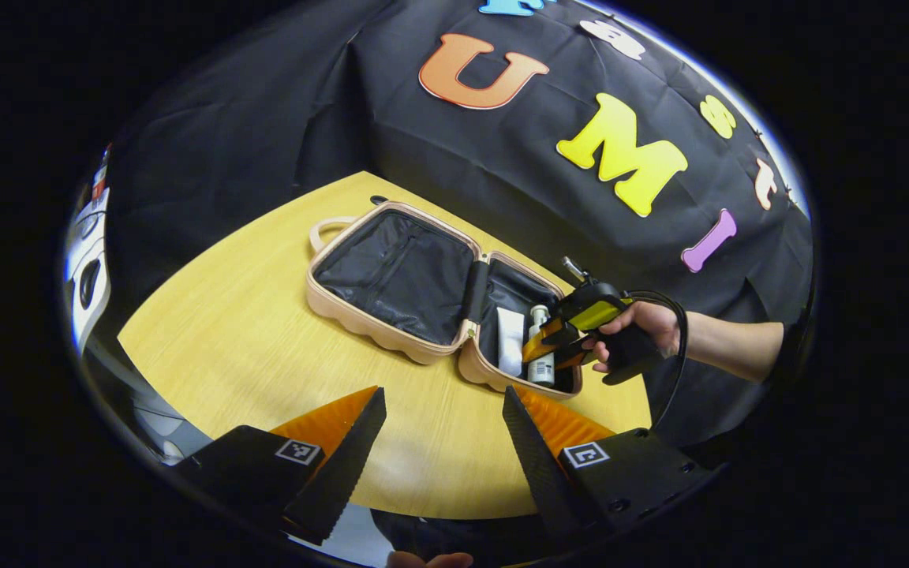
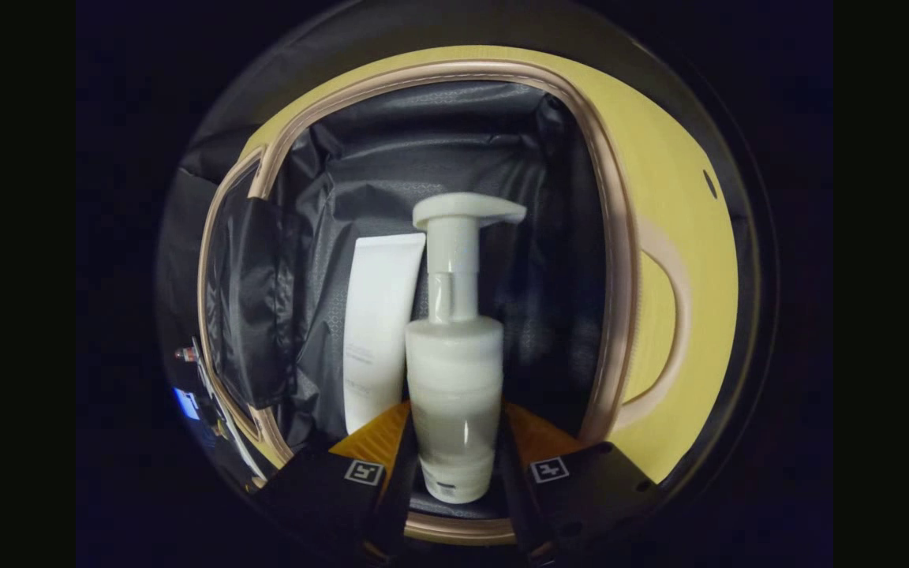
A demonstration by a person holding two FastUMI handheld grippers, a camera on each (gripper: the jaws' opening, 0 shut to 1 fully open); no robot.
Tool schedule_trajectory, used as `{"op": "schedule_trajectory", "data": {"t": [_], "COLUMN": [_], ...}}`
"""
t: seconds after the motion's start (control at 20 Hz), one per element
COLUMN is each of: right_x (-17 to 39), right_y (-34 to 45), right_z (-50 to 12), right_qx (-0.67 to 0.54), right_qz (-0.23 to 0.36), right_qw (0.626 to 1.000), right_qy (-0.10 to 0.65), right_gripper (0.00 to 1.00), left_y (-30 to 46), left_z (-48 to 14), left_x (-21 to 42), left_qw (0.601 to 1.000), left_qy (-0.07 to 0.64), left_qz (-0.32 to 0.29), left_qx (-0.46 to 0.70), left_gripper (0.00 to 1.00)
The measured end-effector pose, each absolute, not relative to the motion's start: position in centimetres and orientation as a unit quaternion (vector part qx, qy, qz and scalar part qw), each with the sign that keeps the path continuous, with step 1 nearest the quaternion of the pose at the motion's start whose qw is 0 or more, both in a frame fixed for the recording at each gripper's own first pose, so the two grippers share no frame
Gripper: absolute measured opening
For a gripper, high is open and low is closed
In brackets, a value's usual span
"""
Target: First open the suitcase, pack the skin care products into it, and then close the suitcase.
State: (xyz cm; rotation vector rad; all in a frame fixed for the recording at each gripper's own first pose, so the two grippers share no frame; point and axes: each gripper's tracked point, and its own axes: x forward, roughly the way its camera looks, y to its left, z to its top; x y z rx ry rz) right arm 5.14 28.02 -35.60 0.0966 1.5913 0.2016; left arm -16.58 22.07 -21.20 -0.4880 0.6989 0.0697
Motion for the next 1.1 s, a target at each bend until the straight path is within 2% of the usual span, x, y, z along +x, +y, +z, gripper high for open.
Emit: {"op": "schedule_trajectory", "data": {"t": [0.15, 0.25, 0.3, 0.4, 0.5, 0.55, 0.85, 0.95, 1.05, 1.1], "right_x": [4.9, 4.6, 4.4, 4.5, 4.4, 4.3, 4.6, 3.9, 2.7, 2.3], "right_y": [28.2, 28.2, 28.1, 27.1, 25.9, 25.1, 20.8, 19.7, 18.6, 17.8], "right_z": [-34.7, -33.1, -32.3, -30.4, -28.4, -27.4, -20.0, -17.9, -17.2, -17.1], "right_qx": [0.062, 0.063, 0.061, 0.044, 0.039, 0.036, 0.027, 0.046, 0.062, 0.062], "right_qz": [0.087, 0.095, 0.098, 0.108, 0.118, 0.123, 0.158, 0.163, 0.161, 0.158], "right_qw": [0.697, 0.701, 0.706, 0.726, 0.744, 0.753, 0.829, 0.842, 0.846, 0.848], "right_qy": [0.709, 0.704, 0.699, 0.678, 0.656, 0.646, 0.536, 0.512, 0.505, 0.503], "right_gripper": [0.53, 0.60, 0.68, 0.78, 0.75, 0.78, 0.80, 0.81, 0.77, 0.81], "left_y": [23.9, 26.0, 27.2, 30.7, 33.8, 35.3, 42.7, 43.9, 44.6, 44.9], "left_z": [-21.2, -21.1, -21.0, -21.4, -21.5, -21.6, -25.2, -26.6, -28.2, -28.8], "left_x": [-15.9, -15.2, -14.7, -13.7, -12.0, -11.2, -4.3, -2.1, -0.2, 0.7], "left_qw": [0.917, 0.921, 0.922, 0.925, 0.925, 0.925, 0.906, 0.894, 0.876, 0.866], "left_qy": [0.333, 0.325, 0.320, 0.305, 0.283, 0.272, 0.213, 0.197, 0.192, 0.188], "left_qz": [0.045, 0.059, 0.065, 0.078, 0.079, 0.077, 0.054, 0.045, 0.037, 0.034], "left_qx": [-0.213, -0.207, -0.207, -0.212, -0.239, -0.256, -0.361, -0.399, -0.441, -0.461], "left_gripper": [0.95, 0.95, 0.95, 0.96, 0.96, 0.95, 0.95, 0.94, 0.93, 0.92]}}
